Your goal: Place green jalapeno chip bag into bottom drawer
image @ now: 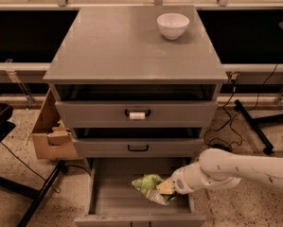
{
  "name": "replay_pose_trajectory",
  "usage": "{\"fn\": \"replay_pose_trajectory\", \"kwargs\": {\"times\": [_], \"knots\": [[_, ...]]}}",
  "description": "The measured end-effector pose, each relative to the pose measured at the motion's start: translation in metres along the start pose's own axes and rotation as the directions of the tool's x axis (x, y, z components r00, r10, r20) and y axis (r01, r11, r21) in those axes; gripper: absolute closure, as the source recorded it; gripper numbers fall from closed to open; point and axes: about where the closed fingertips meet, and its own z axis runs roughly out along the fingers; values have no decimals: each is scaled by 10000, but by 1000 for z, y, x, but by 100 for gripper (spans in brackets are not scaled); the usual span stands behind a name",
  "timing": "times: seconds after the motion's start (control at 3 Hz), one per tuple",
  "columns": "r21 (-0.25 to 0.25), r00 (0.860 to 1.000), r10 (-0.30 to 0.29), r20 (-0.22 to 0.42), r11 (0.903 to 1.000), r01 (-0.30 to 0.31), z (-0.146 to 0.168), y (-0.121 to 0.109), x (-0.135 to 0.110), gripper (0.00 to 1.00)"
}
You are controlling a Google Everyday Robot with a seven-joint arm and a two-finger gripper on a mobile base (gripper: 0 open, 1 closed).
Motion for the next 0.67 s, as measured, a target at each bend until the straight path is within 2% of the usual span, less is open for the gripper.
{"fn": "replay_pose_trajectory", "kwargs": {"times": [0.33,0.67], "knots": [[-135,9972,676,-331,9976,-680,49,-19,19,100],[-313,9929,1056,-547,9937,-1074,94,-29,29,100]]}}
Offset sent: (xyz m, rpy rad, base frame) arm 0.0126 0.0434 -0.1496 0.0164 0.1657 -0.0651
